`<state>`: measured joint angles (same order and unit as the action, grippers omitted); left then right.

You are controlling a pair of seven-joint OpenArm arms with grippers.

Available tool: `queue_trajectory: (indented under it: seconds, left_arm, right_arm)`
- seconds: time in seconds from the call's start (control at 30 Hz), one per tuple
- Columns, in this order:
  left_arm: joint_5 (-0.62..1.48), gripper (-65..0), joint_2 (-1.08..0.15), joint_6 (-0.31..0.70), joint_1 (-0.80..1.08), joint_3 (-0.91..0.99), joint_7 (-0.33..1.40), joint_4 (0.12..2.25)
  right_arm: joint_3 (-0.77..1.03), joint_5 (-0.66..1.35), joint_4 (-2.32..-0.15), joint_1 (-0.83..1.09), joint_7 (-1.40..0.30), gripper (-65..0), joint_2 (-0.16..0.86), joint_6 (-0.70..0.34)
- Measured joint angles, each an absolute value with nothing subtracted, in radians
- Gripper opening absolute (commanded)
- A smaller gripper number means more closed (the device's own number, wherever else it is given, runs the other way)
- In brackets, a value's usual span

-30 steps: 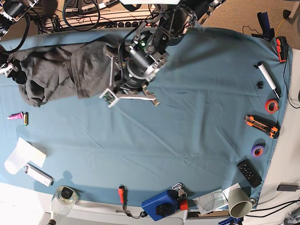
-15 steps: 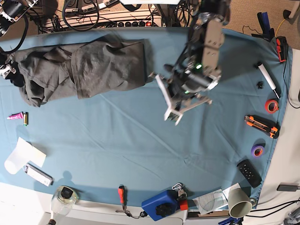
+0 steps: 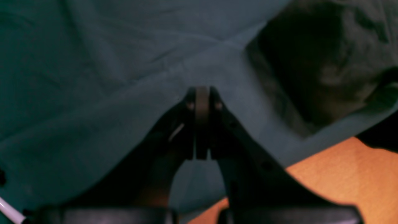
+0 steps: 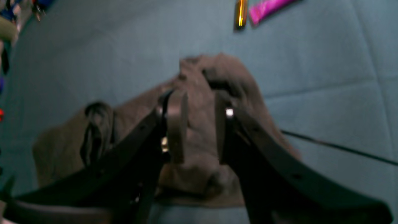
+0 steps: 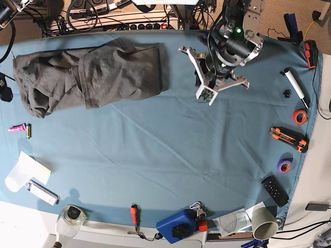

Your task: Fold the T-shirt properly

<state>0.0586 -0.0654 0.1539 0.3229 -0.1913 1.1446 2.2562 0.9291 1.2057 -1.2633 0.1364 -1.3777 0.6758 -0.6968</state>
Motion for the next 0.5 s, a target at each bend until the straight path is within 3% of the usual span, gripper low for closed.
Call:
queue_trajectory:
  seconds: [0.17,0.37,0.5]
  left_arm:
    - [0.065,-65.0,-0.069,0.154,0.353,-0.191,1.148,2.256]
    - [0.065,-65.0,-0.069,0.154,0.377,-0.191,1.145,2.256]
    - [0.065,-65.0,-0.070,0.154,0.384,-0.191,1.145,2.256]
  right_arm:
    - [0.929,1.163,-1.264,0.136,-1.409,-34.2,0.676,-0.697]
    - [0.929,1.123,-1.263,0.135,-1.386,-33.8,0.675,-0.697]
    - [0.929,0.981,-1.247,0.100,-1.238,-33.9,0.676,-0.698]
